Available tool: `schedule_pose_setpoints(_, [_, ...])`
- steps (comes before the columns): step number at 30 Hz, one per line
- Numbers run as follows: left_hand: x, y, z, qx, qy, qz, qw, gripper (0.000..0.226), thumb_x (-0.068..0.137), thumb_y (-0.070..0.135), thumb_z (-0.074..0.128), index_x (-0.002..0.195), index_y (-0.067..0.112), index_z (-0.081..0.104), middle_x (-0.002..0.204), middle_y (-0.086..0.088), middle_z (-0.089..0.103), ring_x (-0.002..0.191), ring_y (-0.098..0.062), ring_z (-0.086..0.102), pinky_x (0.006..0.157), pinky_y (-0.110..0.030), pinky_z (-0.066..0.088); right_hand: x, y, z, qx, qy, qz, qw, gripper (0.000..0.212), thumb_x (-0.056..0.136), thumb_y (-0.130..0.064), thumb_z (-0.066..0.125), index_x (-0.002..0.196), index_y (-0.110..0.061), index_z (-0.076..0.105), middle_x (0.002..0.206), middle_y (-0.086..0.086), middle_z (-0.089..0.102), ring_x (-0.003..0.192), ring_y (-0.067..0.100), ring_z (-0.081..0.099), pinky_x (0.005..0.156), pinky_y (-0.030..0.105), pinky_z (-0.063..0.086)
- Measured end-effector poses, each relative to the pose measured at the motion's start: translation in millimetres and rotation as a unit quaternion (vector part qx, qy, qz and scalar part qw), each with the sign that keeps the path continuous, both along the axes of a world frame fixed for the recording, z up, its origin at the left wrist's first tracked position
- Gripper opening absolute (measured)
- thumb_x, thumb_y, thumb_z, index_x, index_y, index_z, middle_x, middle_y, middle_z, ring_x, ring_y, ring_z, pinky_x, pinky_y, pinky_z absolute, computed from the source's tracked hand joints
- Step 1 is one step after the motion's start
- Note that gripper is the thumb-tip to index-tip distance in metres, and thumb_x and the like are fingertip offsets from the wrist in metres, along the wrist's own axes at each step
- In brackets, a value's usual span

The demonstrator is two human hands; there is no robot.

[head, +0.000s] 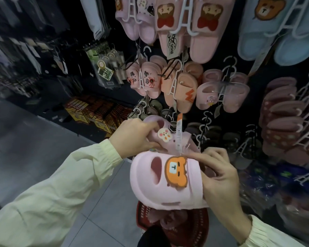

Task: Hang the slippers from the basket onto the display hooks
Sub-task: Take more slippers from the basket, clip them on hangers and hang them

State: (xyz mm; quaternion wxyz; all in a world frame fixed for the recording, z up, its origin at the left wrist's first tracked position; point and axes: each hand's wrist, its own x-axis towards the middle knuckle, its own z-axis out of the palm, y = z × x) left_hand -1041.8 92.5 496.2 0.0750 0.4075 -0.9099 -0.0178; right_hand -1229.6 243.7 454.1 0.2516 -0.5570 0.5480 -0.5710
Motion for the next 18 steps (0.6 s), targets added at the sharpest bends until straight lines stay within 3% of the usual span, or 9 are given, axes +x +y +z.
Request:
schedule_pose_setpoints(2, [4, 1, 1, -0.039, 0.018, -0.014, 0.999, 0.047, 0.074, 0.052, 0.079, 0.106, 0.019, 0.068, 0.068, -0.003, 0.065, 0.066, -0.027, 0.063, 0.063, -0.037, 0.052, 1, 1, -4, 0.009, 0.02, -0.018, 1.0, 0.021, 0.072, -0.038, 0.08, 0.093, -0.039, 0.078, 0.098, -0.006, 0.05, 0.106, 0.006, 0.045, 0.075, 0.009, 0.048])
schedule_pose_setpoints(4, [5, -1, 4, -0.054, 0.034, -0.025, 0.998, 0.047, 0.072, 0.051, 0.082, 0.102, 0.018, 0.069, 0.065, -0.004, 0.066, 0.062, -0.028, 0.063, 0.06, -0.037, 0.053, 6, 3, -6, 0.022, -0.007, -0.001, 1.0, 0.018, 0.071, -0.034, 0.085, 0.087, -0.037, 0.079, 0.114, -0.004, 0.044, 0.114, 0.001, 0.042, 0.076, 0.004, 0.048])
schedule_pose_setpoints(6, [3, -3, 7, -0.066, 0.042, -0.032, 0.996, 0.046, 0.07, 0.052, 0.082, 0.098, 0.018, 0.07, 0.063, -0.004, 0.066, 0.058, -0.028, 0.062, 0.057, -0.037, 0.052, 7, 2, -13, 0.053, -0.023, 0.029, 0.998, 0.019, 0.068, -0.033, 0.081, 0.085, -0.04, 0.079, 0.129, -0.01, 0.042, 0.124, -0.001, 0.042, 0.079, 0.01, 0.053])
schedule_pose_setpoints(8, [1, 0, 8, -0.076, 0.065, -0.043, 0.994, 0.047, 0.069, 0.057, 0.076, 0.094, 0.017, 0.07, 0.061, -0.003, 0.065, 0.055, -0.028, 0.061, 0.054, -0.036, 0.052, 7, 0, -21, 0.082, -0.018, 0.048, 0.995, 0.023, 0.072, -0.028, 0.084, 0.091, -0.041, 0.079, 0.137, -0.016, 0.041, 0.132, 0.009, 0.044, 0.084, 0.023, 0.058])
schedule_pose_setpoints(12, [-5, 10, 9, -0.068, 0.078, -0.063, 0.993, 0.048, 0.07, 0.059, 0.067, 0.092, 0.016, 0.069, 0.058, -0.001, 0.063, 0.051, -0.025, 0.058, 0.052, -0.037, 0.053, 12, -6, -31, 0.055, 0.022, 0.02, 0.998, 0.023, 0.079, -0.029, 0.074, 0.101, -0.036, 0.078, 0.125, -0.017, 0.056, 0.123, 0.015, 0.055, 0.09, 0.04, 0.056])
schedule_pose_setpoints(18, [-9, 21, 8, -0.065, 0.057, -0.077, 0.993, 0.041, 0.08, 0.054, 0.073, 0.101, 0.02, 0.066, 0.065, 0.0, 0.066, 0.057, -0.021, 0.058, 0.057, -0.035, 0.052, 22, -7, -32, 0.038, 0.06, -0.039, 0.997, 0.023, 0.079, -0.022, 0.069, 0.098, -0.029, 0.078, 0.105, -0.01, 0.064, 0.106, 0.013, 0.06, 0.085, 0.042, 0.055])
